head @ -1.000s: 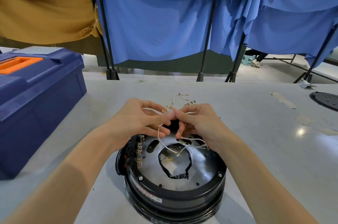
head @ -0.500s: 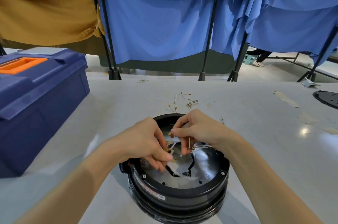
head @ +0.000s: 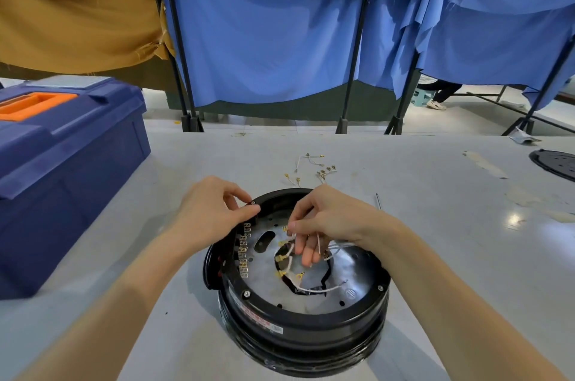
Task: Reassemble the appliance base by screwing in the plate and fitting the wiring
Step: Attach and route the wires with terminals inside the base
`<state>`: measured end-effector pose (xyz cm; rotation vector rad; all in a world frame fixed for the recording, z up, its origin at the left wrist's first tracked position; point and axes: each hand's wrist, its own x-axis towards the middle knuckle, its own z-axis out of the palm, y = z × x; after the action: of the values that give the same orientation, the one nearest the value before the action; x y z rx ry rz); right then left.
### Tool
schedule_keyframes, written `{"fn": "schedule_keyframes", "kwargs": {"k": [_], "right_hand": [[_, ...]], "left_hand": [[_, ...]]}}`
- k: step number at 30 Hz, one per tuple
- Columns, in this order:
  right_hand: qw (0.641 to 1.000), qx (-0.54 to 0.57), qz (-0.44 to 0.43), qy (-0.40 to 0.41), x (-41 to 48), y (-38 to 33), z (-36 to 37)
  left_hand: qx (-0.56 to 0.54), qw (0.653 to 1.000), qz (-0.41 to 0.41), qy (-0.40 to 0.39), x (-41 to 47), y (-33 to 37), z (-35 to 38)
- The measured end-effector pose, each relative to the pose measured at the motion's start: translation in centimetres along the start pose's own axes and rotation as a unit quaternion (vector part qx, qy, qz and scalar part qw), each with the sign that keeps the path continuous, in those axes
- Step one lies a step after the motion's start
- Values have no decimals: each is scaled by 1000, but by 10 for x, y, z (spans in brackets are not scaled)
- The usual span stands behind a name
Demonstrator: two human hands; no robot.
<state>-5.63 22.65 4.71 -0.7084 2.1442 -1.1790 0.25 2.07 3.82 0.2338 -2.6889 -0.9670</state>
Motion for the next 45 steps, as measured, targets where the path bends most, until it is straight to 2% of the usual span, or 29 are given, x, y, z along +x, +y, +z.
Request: {"fn": "schedule_keyframes", "kwargs": {"k": [6, 11, 14, 19, 27, 45], "right_hand": [[998, 23, 45, -22, 9, -9, 5], [994, 65, 87, -27, 19, -14, 20], [991, 87, 97, -42, 22, -16, 26], [989, 106, 104, -22, 27, -16, 33], [986, 123, 115, -1, 28, -13, 37], [983, 114, 135, 54, 39, -14, 48]], "left_hand": [[-88, 988, -62, 109, -9, -13, 21], [-168, 955, -83, 231, -24, -16, 24], [-217, 941, -93, 244, -34, -18, 31], [-238, 926, -108, 271, -44, -20, 41], [-301, 914, -98, 255, -60, -23, 42], [-308, 910, -71, 269, -68, -26, 55]]}}
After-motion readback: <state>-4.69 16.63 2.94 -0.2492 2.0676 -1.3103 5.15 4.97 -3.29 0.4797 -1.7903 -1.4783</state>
